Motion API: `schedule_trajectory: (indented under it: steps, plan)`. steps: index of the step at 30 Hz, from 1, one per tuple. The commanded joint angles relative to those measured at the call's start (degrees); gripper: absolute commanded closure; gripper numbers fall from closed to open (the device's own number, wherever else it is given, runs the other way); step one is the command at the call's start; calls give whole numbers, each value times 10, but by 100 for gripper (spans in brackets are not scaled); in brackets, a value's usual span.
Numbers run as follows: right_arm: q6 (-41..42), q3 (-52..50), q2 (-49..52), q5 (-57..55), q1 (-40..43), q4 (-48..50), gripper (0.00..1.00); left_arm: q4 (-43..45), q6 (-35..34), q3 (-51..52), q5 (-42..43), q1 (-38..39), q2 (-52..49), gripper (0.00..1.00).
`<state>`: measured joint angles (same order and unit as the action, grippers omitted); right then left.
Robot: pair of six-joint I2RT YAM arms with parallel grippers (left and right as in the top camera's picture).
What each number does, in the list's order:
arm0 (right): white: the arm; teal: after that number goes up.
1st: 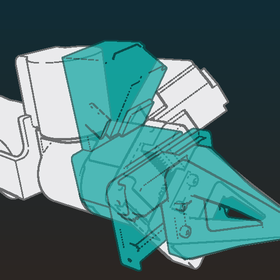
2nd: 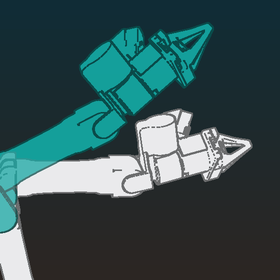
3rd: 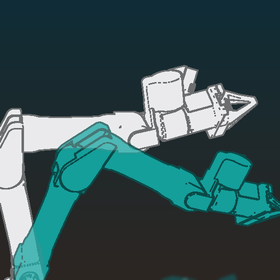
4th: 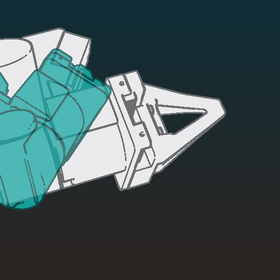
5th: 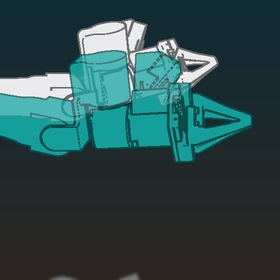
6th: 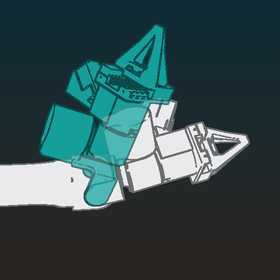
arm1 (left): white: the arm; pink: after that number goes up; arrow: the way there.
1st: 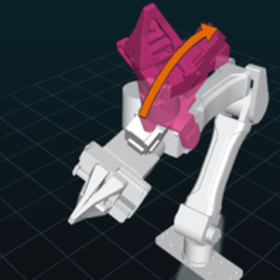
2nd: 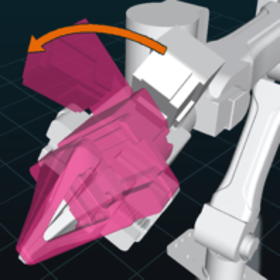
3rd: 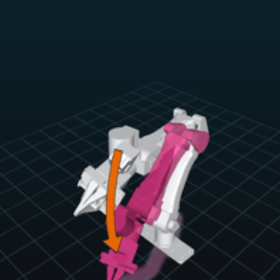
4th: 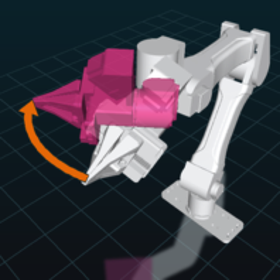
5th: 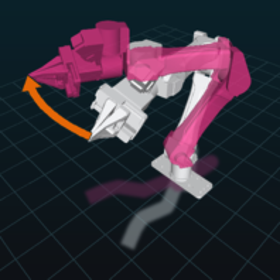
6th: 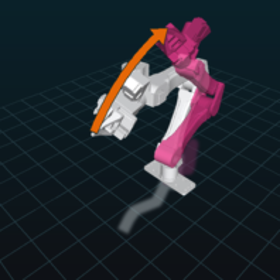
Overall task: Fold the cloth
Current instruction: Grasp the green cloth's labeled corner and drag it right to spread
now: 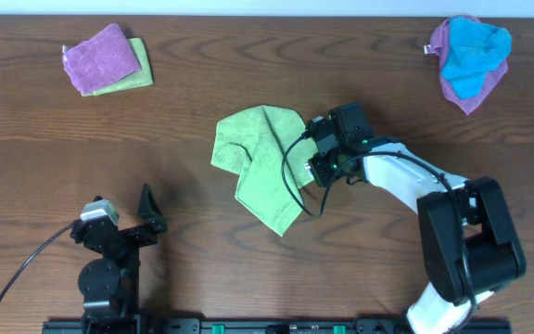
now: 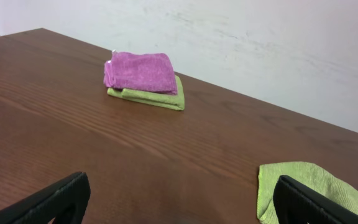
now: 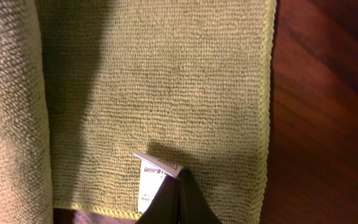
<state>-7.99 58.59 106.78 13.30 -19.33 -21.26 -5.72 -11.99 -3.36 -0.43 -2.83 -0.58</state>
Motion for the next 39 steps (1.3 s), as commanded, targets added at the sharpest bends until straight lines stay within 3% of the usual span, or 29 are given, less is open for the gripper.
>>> schedule_trajectory:
  steps: [1,6,13,20,39]
  plan:
    - [16,-2,24,0,4,-2,99,-8,5,20,-4,3,4,5]
    - [31,-2,26,-85,8,-33,99,-9,5,20,-4,3,4,5]
    - [37,-2,26,-120,52,-127,99,-9,5,20,-4,3,4,5]
    - [112,-2,26,-183,103,-231,99,-9,5,20,-4,3,4,4]
    - [141,-2,26,-128,102,-380,98,-9,5,20,-4,3,4,5]
